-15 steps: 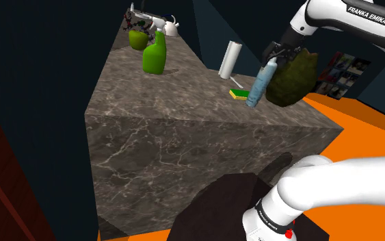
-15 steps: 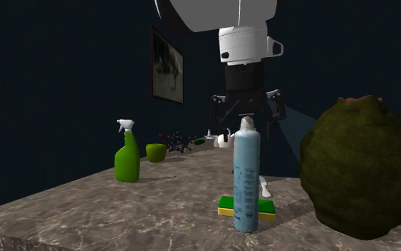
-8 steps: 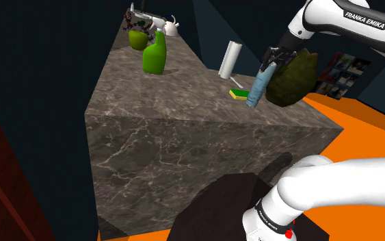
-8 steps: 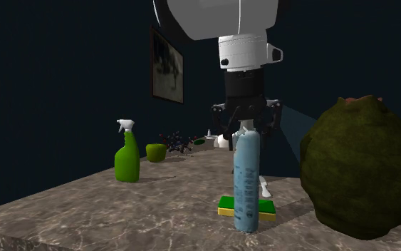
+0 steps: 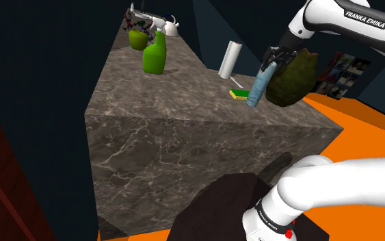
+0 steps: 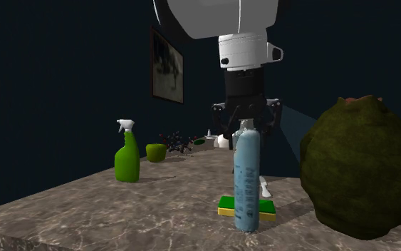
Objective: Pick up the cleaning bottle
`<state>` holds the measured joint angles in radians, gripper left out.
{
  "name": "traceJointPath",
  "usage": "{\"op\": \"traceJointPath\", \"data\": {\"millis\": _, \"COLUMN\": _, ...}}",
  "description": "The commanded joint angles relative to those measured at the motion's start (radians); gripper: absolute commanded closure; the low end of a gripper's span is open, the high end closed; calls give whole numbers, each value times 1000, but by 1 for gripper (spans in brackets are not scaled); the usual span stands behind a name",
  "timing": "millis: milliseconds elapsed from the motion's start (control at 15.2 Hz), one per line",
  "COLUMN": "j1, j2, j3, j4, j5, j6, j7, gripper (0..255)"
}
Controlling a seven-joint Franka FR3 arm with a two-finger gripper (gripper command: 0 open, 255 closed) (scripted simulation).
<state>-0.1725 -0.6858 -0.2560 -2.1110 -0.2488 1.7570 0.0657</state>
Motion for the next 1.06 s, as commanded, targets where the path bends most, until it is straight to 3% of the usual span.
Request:
{"op": "traceJointPath", "data": {"millis": 0, "j1": 1, "j2": 8, "j3": 2, "j4": 26, "j5": 2, "j6": -18, "j7": -2, "gripper": 255}}
{"op": "traceJointPath", "data": {"millis": 990, "j1": 14, "j2": 99, "j3": 10, "j4": 278, "j5": 25, "j6": -180, "j7": -29, "gripper": 255}}
